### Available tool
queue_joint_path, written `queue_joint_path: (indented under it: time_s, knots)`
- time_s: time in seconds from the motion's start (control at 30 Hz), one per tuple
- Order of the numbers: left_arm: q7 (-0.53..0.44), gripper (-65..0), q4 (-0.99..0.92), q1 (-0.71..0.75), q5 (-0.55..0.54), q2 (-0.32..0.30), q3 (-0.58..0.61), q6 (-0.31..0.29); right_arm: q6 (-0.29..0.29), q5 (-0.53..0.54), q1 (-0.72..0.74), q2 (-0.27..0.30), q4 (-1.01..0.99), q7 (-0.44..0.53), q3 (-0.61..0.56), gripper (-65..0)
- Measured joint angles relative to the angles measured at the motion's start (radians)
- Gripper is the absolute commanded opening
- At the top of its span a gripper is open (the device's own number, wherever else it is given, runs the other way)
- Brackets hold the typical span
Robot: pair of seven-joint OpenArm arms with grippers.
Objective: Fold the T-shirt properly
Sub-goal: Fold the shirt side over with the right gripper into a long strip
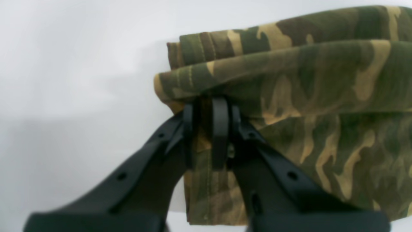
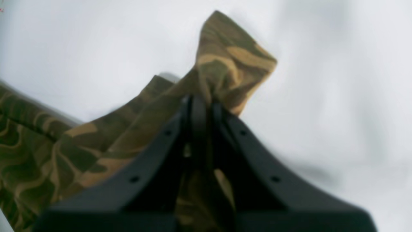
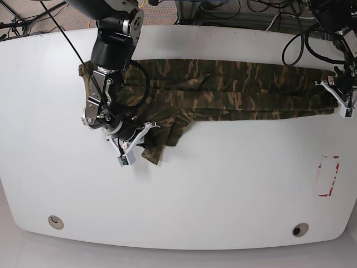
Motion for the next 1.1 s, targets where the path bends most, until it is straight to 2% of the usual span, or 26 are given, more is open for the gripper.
queue_joint_path:
  time_s: [0.4, 0.63, 0.97, 1.1]
  knots:
    - [0.000, -60.0, 0.000, 0.000, 0.001, 0.000, 0.001, 0.000, 0.004, 0.013, -0.106, -0.050, 0.445, -0.235, 0.000, -63.3]
    - [0.000, -60.0, -0.001, 0.000, 0.000, 0.000, 0.001, 0.000, 0.001, 0.034, -0.201, -0.054, 0.664, -0.346, 0.003, -63.3]
    - [-0.010, -60.0, -0.001, 0.014, -0.001, -0.001, 0.001, 0.000, 0.002, 0.218, -0.347, -0.007, 0.774, -0.405, 0.008, -63.3]
    - [-0.016, -60.0, -0.001, 0.020, -0.008, -0.003, 0.001, 0.000, 0.002, 0.248, -0.399, -0.005, 0.774, -0.413, 0.008, -63.3]
